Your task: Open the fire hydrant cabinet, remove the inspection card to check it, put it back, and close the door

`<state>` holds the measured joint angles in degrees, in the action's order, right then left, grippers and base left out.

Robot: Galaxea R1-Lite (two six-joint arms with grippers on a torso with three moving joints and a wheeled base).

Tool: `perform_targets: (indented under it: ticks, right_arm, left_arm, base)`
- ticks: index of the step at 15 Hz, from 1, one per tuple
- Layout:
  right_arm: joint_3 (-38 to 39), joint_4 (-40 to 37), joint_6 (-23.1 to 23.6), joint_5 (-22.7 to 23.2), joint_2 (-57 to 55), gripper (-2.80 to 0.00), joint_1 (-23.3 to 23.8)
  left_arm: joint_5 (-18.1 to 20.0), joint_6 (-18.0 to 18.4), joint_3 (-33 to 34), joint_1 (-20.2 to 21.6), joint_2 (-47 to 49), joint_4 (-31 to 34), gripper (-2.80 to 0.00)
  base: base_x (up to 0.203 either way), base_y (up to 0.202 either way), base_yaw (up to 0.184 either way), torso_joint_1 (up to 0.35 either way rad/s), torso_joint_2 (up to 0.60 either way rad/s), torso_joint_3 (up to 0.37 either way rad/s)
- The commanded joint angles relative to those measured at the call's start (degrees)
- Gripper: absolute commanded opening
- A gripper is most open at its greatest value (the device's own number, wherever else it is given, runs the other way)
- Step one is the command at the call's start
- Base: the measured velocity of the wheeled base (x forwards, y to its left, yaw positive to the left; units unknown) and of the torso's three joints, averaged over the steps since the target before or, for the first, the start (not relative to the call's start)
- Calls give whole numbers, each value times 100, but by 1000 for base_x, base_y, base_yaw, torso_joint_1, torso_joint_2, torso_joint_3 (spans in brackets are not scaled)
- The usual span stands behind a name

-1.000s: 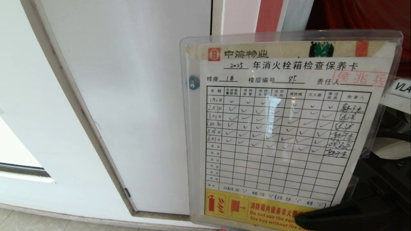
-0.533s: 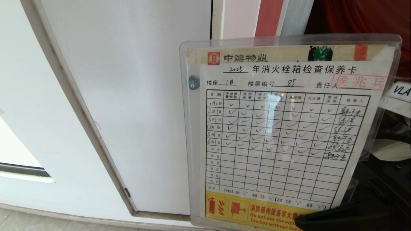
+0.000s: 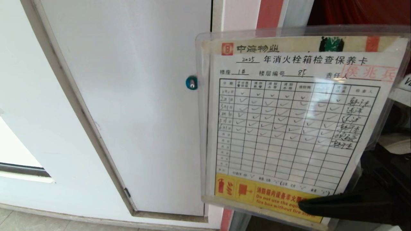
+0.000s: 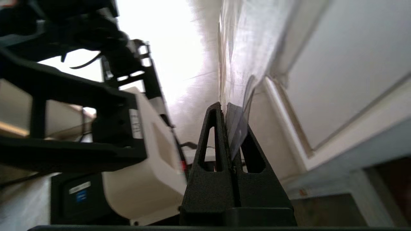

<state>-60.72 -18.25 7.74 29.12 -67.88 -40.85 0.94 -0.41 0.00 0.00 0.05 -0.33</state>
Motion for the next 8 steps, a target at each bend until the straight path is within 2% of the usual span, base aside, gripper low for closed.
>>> perform_targets:
  ticks: [1, 4, 8]
  right_arm:
    - [8, -12, 15, -408, 245, -280, 7]
    - [9, -77, 88, -1322, 624, -280, 6]
    - [76, -634, 641, -2455, 1310, -280, 3]
  left_arm:
    - [3, -2, 0, 0, 4, -2, -280]
    - [3, -2, 0, 0, 4, -2, -280]
    - [3, -2, 0, 0, 4, -2, -280]
  base:
    - [0, 0, 0, 0, 0, 0]
    - [0, 0, 0, 0, 0, 0]
    - [0, 0, 0, 0, 0, 0]
